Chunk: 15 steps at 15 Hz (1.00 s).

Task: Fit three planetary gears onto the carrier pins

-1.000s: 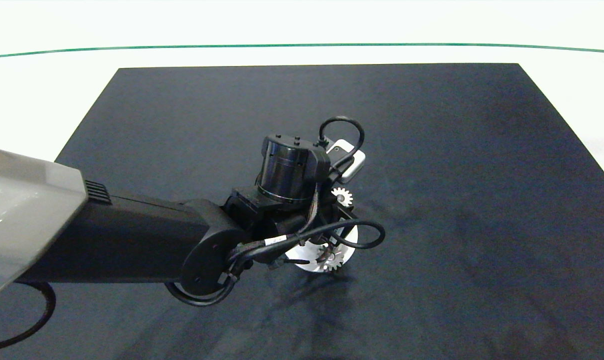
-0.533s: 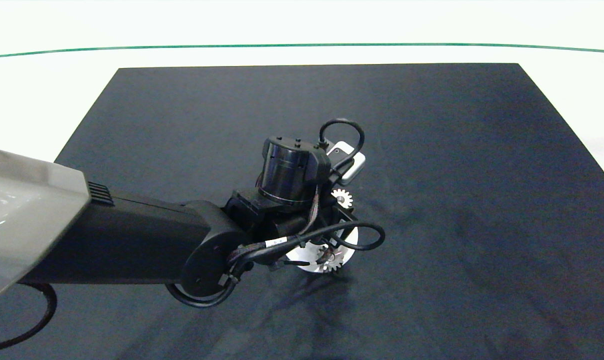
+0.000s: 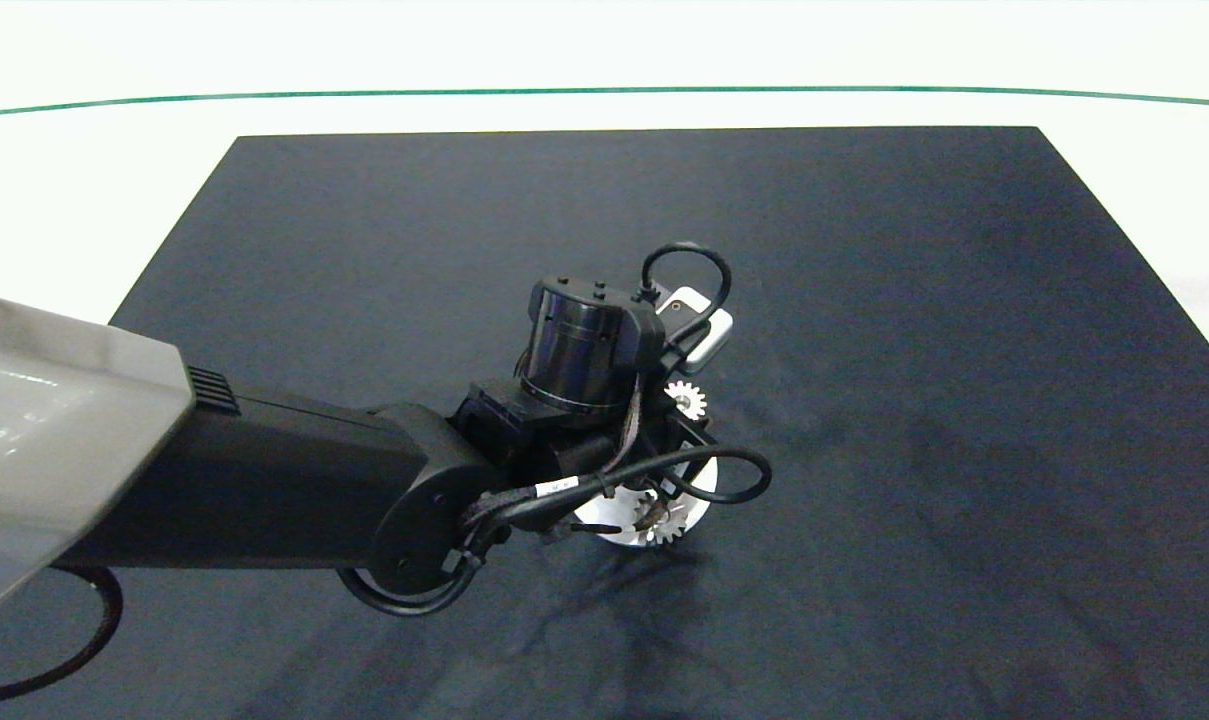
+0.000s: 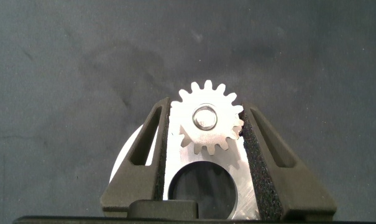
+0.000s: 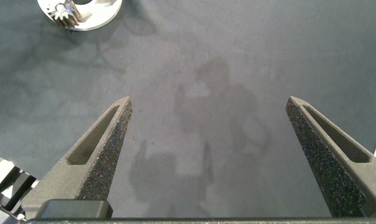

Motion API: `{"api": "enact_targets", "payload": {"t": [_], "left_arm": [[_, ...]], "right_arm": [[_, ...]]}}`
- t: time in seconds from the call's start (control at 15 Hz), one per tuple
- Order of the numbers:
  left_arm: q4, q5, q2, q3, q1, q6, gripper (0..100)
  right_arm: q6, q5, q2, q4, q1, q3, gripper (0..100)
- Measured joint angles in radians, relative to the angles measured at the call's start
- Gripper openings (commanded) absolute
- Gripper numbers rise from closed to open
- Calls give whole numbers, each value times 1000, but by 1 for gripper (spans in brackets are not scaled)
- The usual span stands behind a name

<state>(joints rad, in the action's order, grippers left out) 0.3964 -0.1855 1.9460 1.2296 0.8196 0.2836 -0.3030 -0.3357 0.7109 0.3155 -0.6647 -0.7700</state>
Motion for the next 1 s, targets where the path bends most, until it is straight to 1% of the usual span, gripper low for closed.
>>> {"api": "enact_targets", "payload": {"t": [0.2,0.27,0.33,0.4,1.0], "left_arm": [[1,-1,5,0,0,0,10],[1,-6,6,0,0,1,10],[1,-19,7,-1,0,3,10],[1,-23,7,-1,1,3,100],[-4,-25,6,1,3,2,100]], "right_arm": [[0,0,-1,0,0,0,100],[0,0,-2,0,-1,0,100],[0,0,-2,0,-1,0,100],[0,0,-2,0,-1,0,100],[0,0,-2,-1,0,0,100]]}}
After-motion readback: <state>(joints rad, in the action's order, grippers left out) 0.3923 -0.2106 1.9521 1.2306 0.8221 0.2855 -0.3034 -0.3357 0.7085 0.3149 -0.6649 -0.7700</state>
